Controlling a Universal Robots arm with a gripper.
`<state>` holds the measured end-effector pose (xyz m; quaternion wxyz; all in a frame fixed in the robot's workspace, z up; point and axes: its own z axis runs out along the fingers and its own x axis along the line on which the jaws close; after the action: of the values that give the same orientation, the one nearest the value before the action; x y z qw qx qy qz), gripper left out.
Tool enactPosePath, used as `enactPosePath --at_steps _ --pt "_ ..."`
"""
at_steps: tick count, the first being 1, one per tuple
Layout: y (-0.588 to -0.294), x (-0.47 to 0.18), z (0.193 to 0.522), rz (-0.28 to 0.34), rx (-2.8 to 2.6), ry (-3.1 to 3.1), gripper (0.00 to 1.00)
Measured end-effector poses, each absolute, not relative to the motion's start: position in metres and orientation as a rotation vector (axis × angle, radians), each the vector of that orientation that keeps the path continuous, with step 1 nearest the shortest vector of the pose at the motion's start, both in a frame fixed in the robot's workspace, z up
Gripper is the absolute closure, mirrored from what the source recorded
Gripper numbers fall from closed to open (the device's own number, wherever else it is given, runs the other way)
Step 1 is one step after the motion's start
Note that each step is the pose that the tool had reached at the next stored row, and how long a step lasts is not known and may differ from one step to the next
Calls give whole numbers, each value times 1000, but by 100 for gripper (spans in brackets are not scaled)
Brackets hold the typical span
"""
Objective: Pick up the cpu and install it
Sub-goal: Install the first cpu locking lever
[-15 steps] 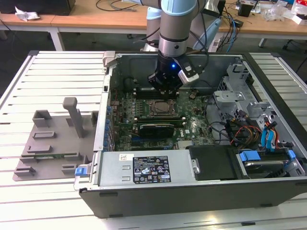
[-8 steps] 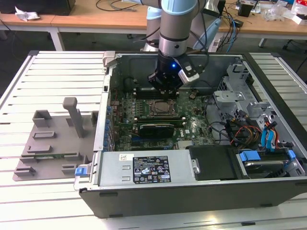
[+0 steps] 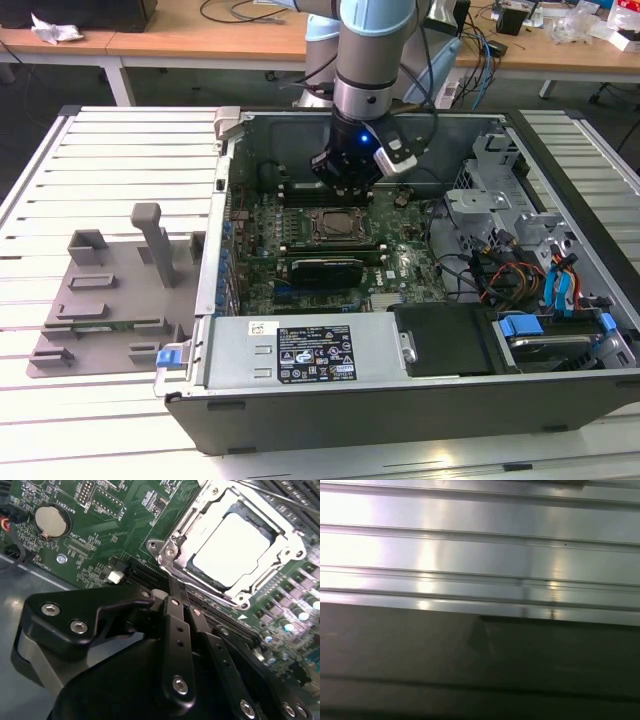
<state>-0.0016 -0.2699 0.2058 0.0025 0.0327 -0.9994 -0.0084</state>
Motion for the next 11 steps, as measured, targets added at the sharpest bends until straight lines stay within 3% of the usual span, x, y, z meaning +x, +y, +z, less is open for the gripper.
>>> enactPosePath --at_steps 11 --pt "-299 -2 211 -26 103 -3135 89"
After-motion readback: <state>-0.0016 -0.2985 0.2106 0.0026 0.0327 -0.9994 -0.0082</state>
